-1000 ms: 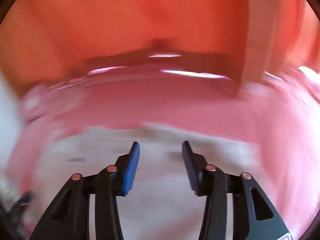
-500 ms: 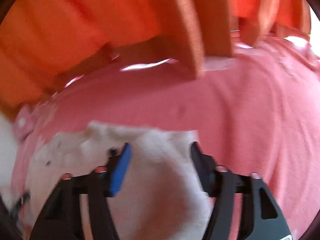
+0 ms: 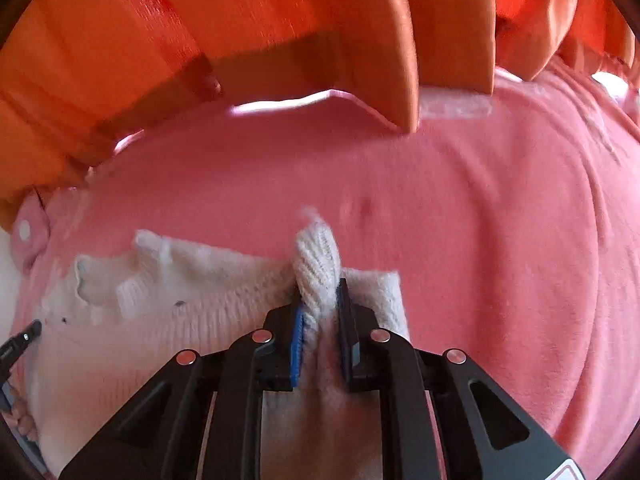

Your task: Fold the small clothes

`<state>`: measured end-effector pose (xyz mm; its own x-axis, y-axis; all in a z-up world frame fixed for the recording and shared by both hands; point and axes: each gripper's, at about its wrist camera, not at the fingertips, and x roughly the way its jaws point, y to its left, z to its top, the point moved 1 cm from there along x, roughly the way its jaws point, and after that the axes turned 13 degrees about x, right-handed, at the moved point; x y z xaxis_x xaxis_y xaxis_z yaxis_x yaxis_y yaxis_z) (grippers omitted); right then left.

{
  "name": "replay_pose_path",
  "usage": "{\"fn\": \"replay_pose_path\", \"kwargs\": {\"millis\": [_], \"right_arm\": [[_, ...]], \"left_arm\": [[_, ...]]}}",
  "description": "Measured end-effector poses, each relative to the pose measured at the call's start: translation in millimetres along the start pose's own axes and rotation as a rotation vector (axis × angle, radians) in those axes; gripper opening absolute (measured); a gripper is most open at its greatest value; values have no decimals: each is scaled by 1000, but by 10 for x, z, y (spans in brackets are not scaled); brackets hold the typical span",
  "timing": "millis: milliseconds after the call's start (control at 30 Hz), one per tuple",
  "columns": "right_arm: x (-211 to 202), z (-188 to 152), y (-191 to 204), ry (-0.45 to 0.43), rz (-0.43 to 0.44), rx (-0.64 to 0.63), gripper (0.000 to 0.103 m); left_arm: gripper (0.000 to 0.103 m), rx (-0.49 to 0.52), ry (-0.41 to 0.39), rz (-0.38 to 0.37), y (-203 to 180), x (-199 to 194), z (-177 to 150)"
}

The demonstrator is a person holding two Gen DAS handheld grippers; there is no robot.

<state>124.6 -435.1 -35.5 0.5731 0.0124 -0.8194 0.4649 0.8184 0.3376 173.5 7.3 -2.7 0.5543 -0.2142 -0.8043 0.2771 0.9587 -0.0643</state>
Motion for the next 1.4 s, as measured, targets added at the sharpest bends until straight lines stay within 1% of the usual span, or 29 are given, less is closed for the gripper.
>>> {"fn": "replay_pose_path", "kwargs": {"millis": [67, 167, 200, 233, 267, 333, 400, 433, 500, 567, 600, 667, 733, 767, 800, 833, 900, 933, 1000, 1067, 1133, 1167, 1200, 1233, 1267, 1300, 1333, 1367, 1400], "right_arm": [[-325, 12, 60, -58, 58, 36, 20], [-627, -95, 130, -97, 68, 41, 23], [-718, -194, 166, -101, 77, 27, 23], [-741, -301, 205, -77, 87, 9, 23], [-719, -360, 210, -65, 86, 2, 23], [-480, -494, 320, 6, 35, -48, 23], [-200, -621, 345, 73, -73, -106, 21], [-186, -639, 353, 56, -84, -119, 20], [-325, -642, 407, 32, -74, -111, 21], [-519, -663, 484, 1, 2, -95, 21], [-592, -711, 559, -3, 35, -107, 21], [-586, -824, 687, 19, 56, -152, 21], [-390, -1000, 816, 100, 30, -197, 21], [-291, -1074, 867, 113, -11, -229, 22], [-286, -1096, 916, 75, -43, -273, 22], [-317, -1096, 957, 60, -55, -287, 24], [-476, -1062, 974, 53, 30, -223, 24], [-571, -1067, 1003, 64, 103, -200, 24], [-696, -1160, 1142, 62, 168, -230, 24], [-669, -1299, 1292, 96, 191, -285, 24], [-427, -1466, 1410, 172, 142, -331, 24], [-287, -1518, 1430, 203, 112, -339, 24], [-264, -1517, 1433, 184, 118, -342, 24], [-261, -1504, 1443, 184, 118, -349, 24], [-246, -1497, 1418, 186, 125, -341, 24], [-225, -1485, 1373, 195, 138, -317, 23], [-229, -1482, 1362, 198, 143, -311, 23], [-235, -1480, 1357, 199, 143, -314, 23], [-241, -1487, 1351, 195, 143, -319, 23]], "left_arm": [[0, 12, -4, 20, -25, -18, -1], [0, 33, -4, 45, -69, -20, -10], [0, 40, -5, 52, -81, -21, -13], [0, 44, -5, 57, -89, -23, -16], [0, 44, -4, 58, -92, -25, -19], [0, 42, -3, 60, -95, -27, -22], [0, 42, -3, 62, -102, -28, -26], [0, 40, -3, 63, -106, -28, -28], [0, 41, -3, 64, -103, -29, -27], [0, 44, -4, 68, -108, -26, -26], [0, 45, -4, 68, -106, -26, -29], [0, 49, -5, 70, -107, -28, -35], [0, 50, -6, 73, -111, -31, -41], [0, 53, -6, 75, -115, -35, -45], [0, 55, -7, 77, -116, -40, -48], [0, 54, -7, 74, -109, -48, -52], [0, 34, -16, 54, -82, -114, -70], [0, 26, -24, 40, -55, -166, -79], [1, 12, -52, 18, -12, -322, -118], [2, -9, -71, 12, 78, -515, -214], [5, -56, -63, 3, 207, -626, -319], [10, -89, -52, -8, 291, -670, -395], [24, -106, -45, -16, 333, -689, -445], [34, -137, -32, -30, 409, -719, -555], [52, -173, -22, -35, 472, -742, -681], [64, -203, -5, -36, 511, -748, -792], [68, -223, 20, -42, 537, -724, -870], [73, -256, 59, -69, 570, -669, -970], [73, -295, 66, -97, 603, -643, -1035]]}}
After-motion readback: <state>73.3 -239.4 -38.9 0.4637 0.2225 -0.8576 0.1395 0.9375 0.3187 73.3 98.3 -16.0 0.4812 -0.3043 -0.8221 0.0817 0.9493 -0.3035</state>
